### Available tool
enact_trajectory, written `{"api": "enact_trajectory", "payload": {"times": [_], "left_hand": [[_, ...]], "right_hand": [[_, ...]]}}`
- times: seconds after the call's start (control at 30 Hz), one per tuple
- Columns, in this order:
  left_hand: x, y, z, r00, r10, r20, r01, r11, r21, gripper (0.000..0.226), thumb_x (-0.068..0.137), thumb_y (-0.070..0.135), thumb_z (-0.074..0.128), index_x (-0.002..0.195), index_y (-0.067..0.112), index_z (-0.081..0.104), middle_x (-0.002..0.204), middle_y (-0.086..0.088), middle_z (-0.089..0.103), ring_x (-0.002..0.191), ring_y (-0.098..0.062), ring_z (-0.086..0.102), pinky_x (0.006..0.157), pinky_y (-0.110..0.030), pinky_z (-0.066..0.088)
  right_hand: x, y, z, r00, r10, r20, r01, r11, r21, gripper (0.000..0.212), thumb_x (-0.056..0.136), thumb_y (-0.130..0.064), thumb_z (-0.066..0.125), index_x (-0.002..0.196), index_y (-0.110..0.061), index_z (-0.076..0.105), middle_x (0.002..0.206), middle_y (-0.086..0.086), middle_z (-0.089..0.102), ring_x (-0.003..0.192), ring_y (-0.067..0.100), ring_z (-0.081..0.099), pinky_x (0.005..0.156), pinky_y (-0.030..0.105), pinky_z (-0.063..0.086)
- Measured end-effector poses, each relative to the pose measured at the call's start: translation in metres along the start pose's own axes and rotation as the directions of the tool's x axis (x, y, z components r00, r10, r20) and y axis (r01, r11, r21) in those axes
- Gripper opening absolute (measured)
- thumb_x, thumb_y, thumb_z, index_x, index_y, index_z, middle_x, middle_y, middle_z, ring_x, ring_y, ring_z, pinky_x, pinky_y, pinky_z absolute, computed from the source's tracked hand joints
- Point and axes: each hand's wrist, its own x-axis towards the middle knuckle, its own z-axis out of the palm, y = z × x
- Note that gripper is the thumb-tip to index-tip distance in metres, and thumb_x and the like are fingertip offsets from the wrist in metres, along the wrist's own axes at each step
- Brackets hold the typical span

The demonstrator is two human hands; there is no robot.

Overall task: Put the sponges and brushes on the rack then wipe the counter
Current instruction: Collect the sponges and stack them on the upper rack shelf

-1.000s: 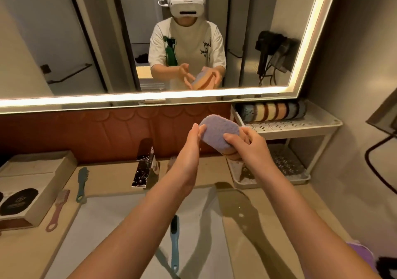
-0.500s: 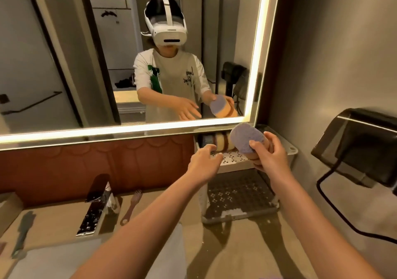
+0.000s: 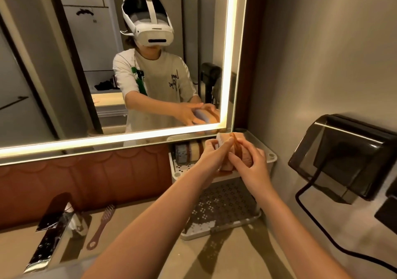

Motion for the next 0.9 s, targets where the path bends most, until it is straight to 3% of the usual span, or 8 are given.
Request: {"api": "enact_trajectory", "payload": {"times": [0.1, 0.2, 0.3, 0.4, 0.53, 0.6, 0.83, 0.9], "left_hand": [[0.004, -0.004, -0.008, 0.998, 0.051, -0.029, -0.048, 0.996, 0.068, 0.049, 0.088, 0.041, 0.058, 0.127, 0.027, 0.033, 0.126, -0.008, 0.049, 0.108, -0.025, 0.056, 0.086, -0.043, 0.056], [0.002, -0.003, -0.027, 0.991, 0.131, -0.034, -0.125, 0.982, 0.143, 0.039, 0.092, 0.039, 0.052, 0.126, 0.024, 0.042, 0.117, -0.007, 0.053, 0.098, -0.022, 0.059, 0.073, -0.034, 0.057], [0.0, -0.009, -0.044, 0.973, 0.222, -0.066, -0.2, 0.948, 0.247, 0.034, 0.097, 0.038, 0.041, 0.125, 0.021, 0.049, 0.116, -0.009, 0.056, 0.092, -0.018, 0.061, 0.058, -0.022, 0.053], [-0.001, -0.024, -0.046, 0.96, 0.278, -0.036, -0.251, 0.909, 0.334, 0.034, 0.098, 0.036, 0.037, 0.127, 0.02, 0.048, 0.116, -0.01, 0.055, 0.095, -0.017, 0.061, 0.059, -0.018, 0.052], [0.001, -0.033, -0.045, 0.943, 0.315, -0.11, -0.256, 0.894, 0.368, 0.034, 0.099, 0.037, 0.035, 0.123, 0.02, 0.052, 0.111, -0.012, 0.06, 0.096, -0.023, 0.063, 0.067, -0.03, 0.058], [0.001, -0.034, -0.045, 0.935, 0.323, -0.148, -0.25, 0.894, 0.372, 0.033, 0.099, 0.036, 0.034, 0.12, 0.019, 0.054, 0.108, -0.011, 0.061, 0.094, -0.023, 0.063, 0.07, -0.035, 0.058], [0.003, -0.034, -0.047, 0.945, 0.302, -0.128, -0.231, 0.889, 0.396, 0.033, 0.1, 0.037, 0.031, 0.117, 0.019, 0.054, 0.105, -0.008, 0.059, 0.091, -0.016, 0.06, 0.067, -0.024, 0.054], [0.002, -0.034, -0.048, 0.943, 0.309, -0.124, -0.238, 0.886, 0.398, 0.032, 0.1, 0.037, 0.032, 0.115, 0.021, 0.055, 0.104, -0.007, 0.06, 0.091, -0.015, 0.06, 0.069, -0.028, 0.055]], "right_hand": [[0.005, 0.004, -0.005, 0.999, -0.047, -0.008, 0.047, 0.999, 0.013, 0.048, 0.085, -0.033, 0.065, 0.13, -0.032, 0.049, 0.129, -0.001, 0.041, 0.117, 0.011, 0.045, 0.077, 0.01, 0.044], [0.013, 0.009, -0.011, 0.994, -0.047, -0.101, 0.053, 0.997, 0.06, 0.036, 0.089, -0.029, 0.06, 0.123, -0.036, 0.051, 0.132, 0.0, 0.046, 0.121, 0.017, 0.048, 0.096, 0.035, 0.049], [0.025, 0.013, -0.018, 0.975, -0.017, -0.223, 0.019, 1.0, 0.008, 0.043, 0.092, -0.023, 0.055, 0.132, -0.034, 0.043, 0.138, 0.005, 0.041, 0.124, 0.025, 0.045, 0.098, 0.049, 0.048], [0.037, 0.013, -0.02, 0.963, -0.026, -0.267, 0.023, 1.0, -0.014, 0.057, 0.093, -0.02, 0.053, 0.144, -0.026, 0.028, 0.145, 0.008, 0.036, 0.129, 0.025, 0.042, 0.103, 0.045, 0.044], [0.052, 0.014, -0.018, 0.926, -0.005, -0.378, -0.037, 0.994, -0.104, 0.053, 0.092, -0.019, 0.056, 0.14, -0.011, 0.035, 0.14, 0.014, 0.037, 0.125, 0.029, 0.043, 0.095, 0.027, 0.035], [0.062, 0.016, -0.02, 0.914, 0.002, -0.405, -0.07, 0.986, -0.153, 0.05, 0.09, -0.019, 0.057, 0.136, -0.008, 0.04, 0.136, 0.017, 0.039, 0.122, 0.031, 0.044, 0.096, 0.03, 0.035], [0.083, 0.022, -0.016, 0.919, -0.042, -0.392, -0.099, 0.938, -0.332, 0.046, 0.091, -0.02, 0.056, 0.135, -0.011, 0.045, 0.134, 0.015, 0.045, 0.119, 0.031, 0.047, 0.092, 0.032, 0.038], [0.087, 0.025, -0.012, 0.925, -0.044, -0.377, -0.101, 0.929, -0.356, 0.045, 0.091, -0.022, 0.057, 0.133, -0.012, 0.046, 0.132, 0.013, 0.05, 0.12, 0.031, 0.048, 0.096, 0.038, 0.041]]}}
